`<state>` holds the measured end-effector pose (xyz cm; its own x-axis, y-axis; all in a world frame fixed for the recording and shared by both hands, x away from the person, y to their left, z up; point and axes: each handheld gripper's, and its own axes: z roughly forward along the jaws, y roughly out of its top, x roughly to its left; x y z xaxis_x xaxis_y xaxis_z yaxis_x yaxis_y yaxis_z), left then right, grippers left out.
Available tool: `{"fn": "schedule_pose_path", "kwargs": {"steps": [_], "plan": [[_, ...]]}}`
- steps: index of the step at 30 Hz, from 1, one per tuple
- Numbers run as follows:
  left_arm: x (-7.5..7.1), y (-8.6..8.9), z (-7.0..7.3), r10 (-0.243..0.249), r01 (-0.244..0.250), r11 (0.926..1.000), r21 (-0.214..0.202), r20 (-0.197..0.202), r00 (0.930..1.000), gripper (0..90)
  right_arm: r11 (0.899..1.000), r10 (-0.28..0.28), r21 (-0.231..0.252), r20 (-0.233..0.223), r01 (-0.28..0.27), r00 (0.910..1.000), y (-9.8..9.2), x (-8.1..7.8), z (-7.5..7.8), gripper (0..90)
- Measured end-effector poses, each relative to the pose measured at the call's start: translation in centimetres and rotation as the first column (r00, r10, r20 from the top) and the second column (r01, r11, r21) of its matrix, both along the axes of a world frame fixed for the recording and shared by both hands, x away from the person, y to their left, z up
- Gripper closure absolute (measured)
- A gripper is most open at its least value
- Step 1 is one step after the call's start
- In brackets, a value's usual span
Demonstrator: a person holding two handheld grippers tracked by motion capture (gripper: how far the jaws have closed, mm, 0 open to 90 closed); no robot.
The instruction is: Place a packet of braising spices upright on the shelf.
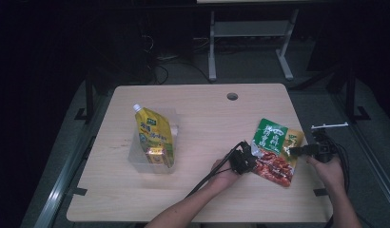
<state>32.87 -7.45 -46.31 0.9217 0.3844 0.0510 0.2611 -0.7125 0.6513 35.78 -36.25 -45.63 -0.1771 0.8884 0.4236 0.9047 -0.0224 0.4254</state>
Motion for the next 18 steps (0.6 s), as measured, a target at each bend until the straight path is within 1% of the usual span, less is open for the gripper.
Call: {"fn": "schedule_pose_path", "kwargs": {"steps": [1,2,3,4,6,7,8,9,12,13,14,15,17,18], "plan": [[0.0,0.0,0.0,0.000,0.000,1.0000,0.002,0.001,1.0000,89.7,1.000,0.011,-0.002,0.009,-0.011,0.9999,0.1,0.1,-0.1,57.3],[0.0,0.0,0.0,-0.002,0.002,1.0000,0.002,0.002,1.0000,89.8,1.000,0.010,0.006,0.003,-0.010,0.9999,0.3,0.1,0.1,58.6],[0.0,0.0,0.0,-0.003,0.003,1.0000,0.002,0.002,1.0000,89.8,1.000,0.021,0.006,0.016,-0.021,0.9997,0.3,0.1,0.0,59.0],[0.0,0.0,0.0,-0.003,0.003,1.0000,0.000,0.001,1.0000,89.8,1.000,0.022,0.008,0.016,-0.022,0.9996,0.3,0.2,0.1,60.2],[0.0,0.0,0.0,-0.002,0.002,1.0000,0.002,0.003,1.0000,89.8,1.000,0.024,0.012,0.006,-0.025,0.9997,0.4,0.2,0.1,63.4],[-0.1,0.0,0.0,-0.002,0.002,1.0000,0.004,0.006,1.0000,89.8,0.999,0.027,0.021,-0.008,-0.027,0.9996,0.4,0.2,0.0,64.1],[-0.1,-0.1,0.0,-0.004,0.004,1.0000,0.006,0.008,1.0000,89.8,0.999,0.028,0.017,-0.022,-0.028,0.9994,0.5,0.3,-0.2,65.4],[-0.1,-0.1,0.0,-0.003,0.003,1.0000,0.004,0.008,1.0000,89.8,0.999,0.023,0.025,-0.016,-0.023,0.9996,0.6,0.3,-0.2,66.0],[-0.1,-0.1,0.0,-0.002,0.002,1.0000,0.002,0.008,1.0000,89.8,0.999,0.034,0.027,-0.017,-0.034,0.9993,0.8,0.3,-0.3,68.0],[-0.1,-0.1,0.0,-0.003,0.003,1.0000,0.005,0.007,1.0000,89.8,0.999,0.037,0.026,-0.017,-0.036,0.9992,0.8,0.4,-0.3,70.3],[-0.1,-0.1,-0.1,-0.003,0.003,1.0000,0.002,0.008,1.0000,89.7,0.998,0.047,0.044,-0.022,-0.046,0.9987,0.9,0.4,-0.3,73.0],[-0.1,-0.1,-0.1,-0.002,0.002,1.0000,0.001,0.007,1.0000,89.8,0.997,0.063,0.045,-0.024,-0.062,0.9977,1.0,0.4,-0.4,76.0],[-0.1,-0.1,-0.1,-0.004,0.004,1.0000,0.002,0.007,1.0000,89.7,0.997,0.079,0.016,-0.027,-0.079,0.9965,1.4,0.4,-0.3,79.2],[-0.1,-0.1,-0.1,-0.003,0.003,1.0000,-0.002,0.006,1.0000,89.7,0.996,0.083,0.019,-0.024,-0.083,0.9962,1.5,0.5,-0.4,79.8]]}}
